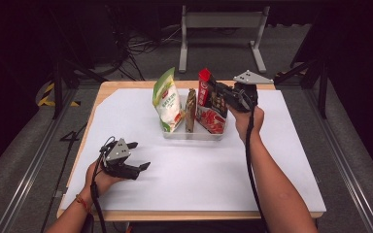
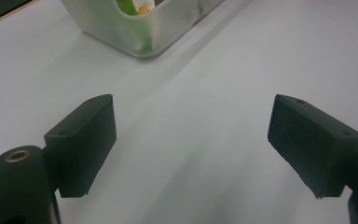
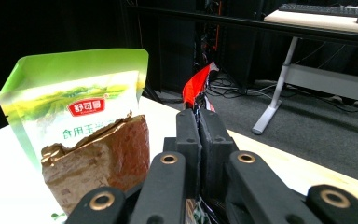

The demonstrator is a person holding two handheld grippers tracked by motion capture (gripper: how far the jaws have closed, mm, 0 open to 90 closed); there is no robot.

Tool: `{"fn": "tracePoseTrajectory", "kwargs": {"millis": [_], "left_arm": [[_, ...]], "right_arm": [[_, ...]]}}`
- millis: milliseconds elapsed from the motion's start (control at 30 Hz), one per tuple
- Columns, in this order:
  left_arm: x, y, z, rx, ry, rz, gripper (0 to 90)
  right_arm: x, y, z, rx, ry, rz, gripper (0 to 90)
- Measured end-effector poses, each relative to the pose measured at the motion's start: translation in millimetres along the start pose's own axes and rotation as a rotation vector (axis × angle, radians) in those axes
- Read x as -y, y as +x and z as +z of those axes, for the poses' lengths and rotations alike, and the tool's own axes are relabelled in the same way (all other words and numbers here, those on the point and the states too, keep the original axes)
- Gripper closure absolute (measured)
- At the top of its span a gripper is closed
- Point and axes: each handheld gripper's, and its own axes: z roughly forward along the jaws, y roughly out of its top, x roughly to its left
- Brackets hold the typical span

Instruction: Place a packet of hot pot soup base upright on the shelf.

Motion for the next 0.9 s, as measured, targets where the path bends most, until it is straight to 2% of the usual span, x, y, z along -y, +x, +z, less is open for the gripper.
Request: {"fn": "tracePoseTrajectory", "kwargs": {"millis": [600, 900], "left_arm": [[-0.2, -0.4, 0.9, -0.001, 0.004, 0.001, 16.1], [0.3, 0.2, 0.0, -0.005, 0.003, 0.001, 16.0]], "right_arm": [[9.6, -8.5, -9.6, -0.006, 0.014, -0.001, 84.2], [10.3, -8.9, -12.6, 0.001, 0.031, -0.027, 78.8]]}}
